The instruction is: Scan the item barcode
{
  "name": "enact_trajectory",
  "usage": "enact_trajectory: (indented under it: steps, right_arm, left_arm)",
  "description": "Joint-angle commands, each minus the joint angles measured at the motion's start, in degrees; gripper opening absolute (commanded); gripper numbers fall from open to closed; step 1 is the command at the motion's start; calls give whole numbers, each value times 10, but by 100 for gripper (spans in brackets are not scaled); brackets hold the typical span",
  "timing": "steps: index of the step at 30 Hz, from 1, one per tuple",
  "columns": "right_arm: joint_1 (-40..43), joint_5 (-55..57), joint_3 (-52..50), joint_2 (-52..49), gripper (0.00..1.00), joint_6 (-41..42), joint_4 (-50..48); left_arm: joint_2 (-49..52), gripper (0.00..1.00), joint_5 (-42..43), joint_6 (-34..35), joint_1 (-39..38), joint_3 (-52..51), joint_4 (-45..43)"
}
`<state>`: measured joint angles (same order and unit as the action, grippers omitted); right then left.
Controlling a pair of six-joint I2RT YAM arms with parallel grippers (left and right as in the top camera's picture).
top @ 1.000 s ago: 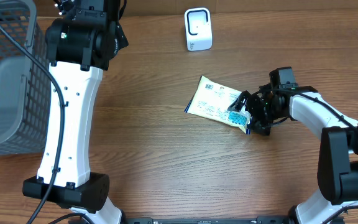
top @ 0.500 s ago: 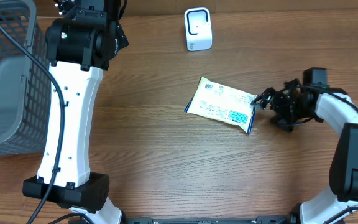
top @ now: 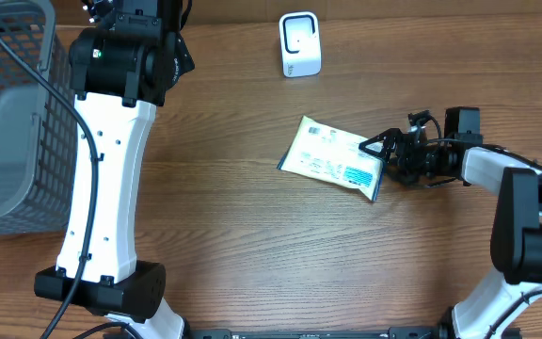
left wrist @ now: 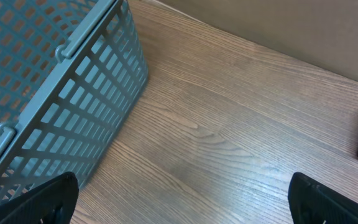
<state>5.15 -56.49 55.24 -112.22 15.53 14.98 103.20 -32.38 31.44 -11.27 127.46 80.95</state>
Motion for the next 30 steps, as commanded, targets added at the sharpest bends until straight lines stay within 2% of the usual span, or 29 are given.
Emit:
enact_trajectory:
  steps: [1, 3, 8, 11, 13, 14, 20, 26, 30]
  right_arm:
    - [-15, 11, -31, -64, 100, -7, 2]
    - [-23, 11, -31, -72, 90, -8, 3]
    - [-50, 14, -32, -75, 45, -23, 2]
    - [-66, 24, -32, -75, 29, -23, -6]
    - [-72, 31, -32, -75, 8, -20, -13]
    - [-73, 30, -32, -75, 4, -21, -16]
    - [-61, 11, -30, -73, 4, -24, -26]
    - [-28, -196, -30, -8, 4, -167, 5]
    - [-10, -210, -30, 61, 4, -187, 41]
  left_arm:
    - [6, 100, -6, 9, -3, 5, -2]
    - [6, 100, -6, 9, -3, 5, -2]
    - [6, 100, -6, 9, -3, 5, -2]
    - [6, 100, -6, 9, -3, 5, -2]
    - [6, 100, -6, 9, -3, 5, -2]
    - [6, 100, -6, 9, -3, 5, -2]
    - [6, 100, -6, 9, -3, 5, -2]
    - [6, 100, -6, 9, -3, 5, -2]
    - [6, 100, -6, 9, -3, 5, -2]
